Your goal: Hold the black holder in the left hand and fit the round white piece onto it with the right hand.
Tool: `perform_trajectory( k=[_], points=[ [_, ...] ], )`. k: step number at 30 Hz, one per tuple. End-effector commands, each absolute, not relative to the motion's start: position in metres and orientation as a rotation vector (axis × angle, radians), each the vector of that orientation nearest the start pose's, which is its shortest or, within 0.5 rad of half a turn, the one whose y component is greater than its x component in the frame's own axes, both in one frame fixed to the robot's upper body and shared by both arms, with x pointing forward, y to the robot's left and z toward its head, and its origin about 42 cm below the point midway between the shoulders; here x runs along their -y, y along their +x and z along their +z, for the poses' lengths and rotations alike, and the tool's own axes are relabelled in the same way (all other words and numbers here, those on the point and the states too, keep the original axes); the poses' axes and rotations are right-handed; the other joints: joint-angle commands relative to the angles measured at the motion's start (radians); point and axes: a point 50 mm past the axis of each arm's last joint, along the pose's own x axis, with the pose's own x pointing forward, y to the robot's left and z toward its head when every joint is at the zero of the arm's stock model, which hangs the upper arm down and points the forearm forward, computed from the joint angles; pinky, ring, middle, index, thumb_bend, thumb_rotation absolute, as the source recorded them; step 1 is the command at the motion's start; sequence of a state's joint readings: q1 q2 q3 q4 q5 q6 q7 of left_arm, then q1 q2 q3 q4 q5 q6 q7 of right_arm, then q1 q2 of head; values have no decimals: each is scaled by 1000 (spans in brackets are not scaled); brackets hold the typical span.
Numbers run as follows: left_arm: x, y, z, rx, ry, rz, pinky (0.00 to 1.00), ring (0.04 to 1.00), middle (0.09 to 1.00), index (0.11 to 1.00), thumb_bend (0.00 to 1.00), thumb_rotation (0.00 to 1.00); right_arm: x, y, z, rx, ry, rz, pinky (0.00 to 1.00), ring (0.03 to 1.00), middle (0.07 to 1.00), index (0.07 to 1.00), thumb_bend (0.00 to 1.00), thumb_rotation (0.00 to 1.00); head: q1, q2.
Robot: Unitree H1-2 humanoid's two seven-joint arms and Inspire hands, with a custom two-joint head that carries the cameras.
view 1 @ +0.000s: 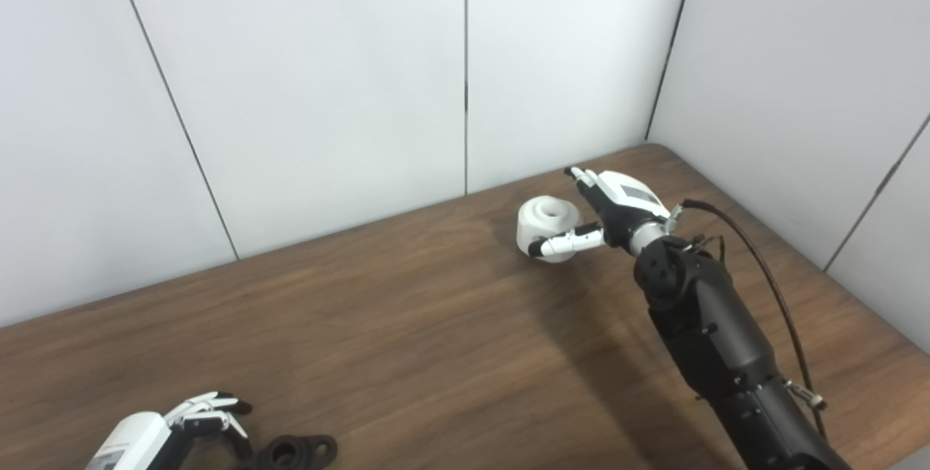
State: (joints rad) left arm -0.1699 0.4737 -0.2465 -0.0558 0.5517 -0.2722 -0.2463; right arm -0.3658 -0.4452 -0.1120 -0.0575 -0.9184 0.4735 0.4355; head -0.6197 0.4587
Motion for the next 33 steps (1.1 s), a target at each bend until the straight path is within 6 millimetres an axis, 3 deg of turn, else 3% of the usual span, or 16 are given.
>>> perform_trajectory(
  k=[1,5,8,11,12,14,33],
  points=[
    [-266,318,168,371,1084,-586,1000,859,786,480,513,39,373,383,263,-213,-1171,-260,891,1000,1000,982,1000,622,3,5],
    [-267,317,169,365,1086,-585,1000,863,789,480,513,39,371,383,262,-204,-1173,-277,894,1000,1000,961,1000,598,3,5],
    [-267,316,171,368,1082,-582,1000,865,788,480,513,38,369,383,261,-185,-1198,-323,857,1000,1000,848,1000,538,5,6],
    [-267,316,171,370,1079,-579,1000,863,787,480,513,39,367,382,259,-159,-1217,-381,807,993,998,676,812,326,4,7],
    [-267,316,171,374,1076,-579,1000,863,787,480,513,39,366,382,257,-143,-1217,-402,798,992,994,586,667,236,4,7],
    [-267,316,171,377,1070,-578,1000,863,786,480,513,38,365,381,255,-104,-1214,-439,778,982,973,507,544,153,5,8],
    [-266,316,173,382,1067,-578,1000,864,790,480,513,39,364,378,255,-37,-1212,-462,785,963,947,481,511,132,4,9]
  ],
)
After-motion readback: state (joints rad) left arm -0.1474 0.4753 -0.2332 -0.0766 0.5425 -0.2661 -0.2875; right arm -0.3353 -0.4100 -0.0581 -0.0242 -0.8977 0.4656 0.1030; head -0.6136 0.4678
